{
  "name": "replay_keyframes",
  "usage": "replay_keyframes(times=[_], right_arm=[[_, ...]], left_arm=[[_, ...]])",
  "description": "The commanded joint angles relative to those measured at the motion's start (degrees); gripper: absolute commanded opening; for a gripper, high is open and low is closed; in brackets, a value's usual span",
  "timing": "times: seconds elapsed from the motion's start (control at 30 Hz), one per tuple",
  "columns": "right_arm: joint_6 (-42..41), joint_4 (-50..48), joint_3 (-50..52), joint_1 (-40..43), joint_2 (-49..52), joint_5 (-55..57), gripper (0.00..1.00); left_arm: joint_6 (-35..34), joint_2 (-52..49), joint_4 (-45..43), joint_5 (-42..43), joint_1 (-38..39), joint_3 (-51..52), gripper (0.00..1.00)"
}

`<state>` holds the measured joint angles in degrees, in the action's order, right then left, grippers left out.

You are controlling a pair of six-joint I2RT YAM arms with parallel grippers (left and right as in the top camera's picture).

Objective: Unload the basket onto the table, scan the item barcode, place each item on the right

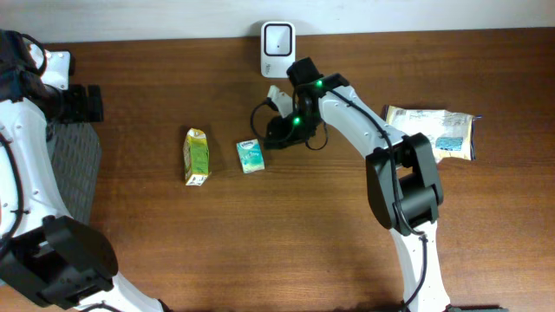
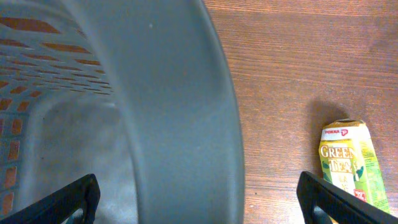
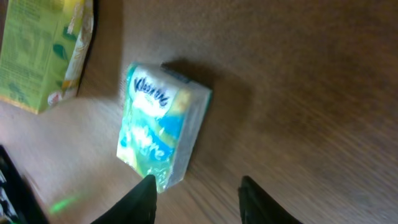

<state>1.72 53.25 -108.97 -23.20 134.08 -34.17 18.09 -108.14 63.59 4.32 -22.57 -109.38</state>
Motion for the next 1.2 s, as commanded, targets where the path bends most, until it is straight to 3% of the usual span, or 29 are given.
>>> replay_keyframes(times=[0.0,0.27,0.37,0.43,0.57,0.63,0.67,0.7,0.73,0.93,1.0,1.03,1.07,1.17], right_arm=[[-2.8,-1.5,-1.1,-1.7,0.4,-1.7,0.38],[-7.3,-6.6,-1.1,-2.8,5.2,-1.0,0.33],[-8.2,-6.6,-1.0,-2.8,6.0,-3.3,0.21],[-8.3,-6.3,-1.1,-2.5,5.8,-9.4,0.04],[-8.0,-0.8,-1.4,2.1,-0.3,-15.6,0.04],[-5.2,0.8,-1.4,4.8,-2.6,-12.6,0.04],[-5.2,1.0,-0.8,4.4,-2.1,-9.6,0.15],[-5.1,1.0,-0.3,2.8,-1.6,-8.5,0.38],[-5.2,0.6,-0.3,-2.0,-0.5,-1.1,0.47],[-6.7,-1.6,-0.3,-10.5,1.4,13.2,0.45],[-6.7,-1.8,-0.3,-10.5,1.4,14.6,0.43],[-6.7,-2.0,-0.6,-10.4,1.3,13.3,0.35],[-6.7,-1.9,-1.7,-10.4,0.5,10.9,0.34],[-6.7,0.1,-5.6,-9.9,-2.2,13.1,0.43]], left_arm=[[0.9,-0.2,0.1,0.4,-0.2,0.2,0.99],[0.9,-0.2,0.1,0.4,-0.2,0.2,0.99],[0.9,-0.2,0.1,0.4,-0.2,0.2,0.99],[0.9,-0.2,0.1,0.4,-0.2,0.2,0.99],[0.9,-0.2,0.1,0.4,-0.2,0.2,0.99],[0.9,-0.2,0.1,0.4,-0.2,0.2,0.99],[0.9,-0.2,0.1,0.4,-0.2,0.2,0.99],[0.9,-0.2,0.1,0.4,-0.2,0.2,0.99],[0.9,-0.2,0.1,0.4,-0.2,0.2,0.99],[0.9,-0.2,0.1,0.4,-0.2,0.2,0.99],[0.9,-0.2,0.1,0.4,-0.2,0.2,0.99],[0.9,-0.2,0.1,0.4,-0.2,0.2,0.99],[0.9,-0.2,0.1,0.4,-0.2,0.2,0.99],[0.9,-0.2,0.1,0.4,-0.2,0.2,0.99]])
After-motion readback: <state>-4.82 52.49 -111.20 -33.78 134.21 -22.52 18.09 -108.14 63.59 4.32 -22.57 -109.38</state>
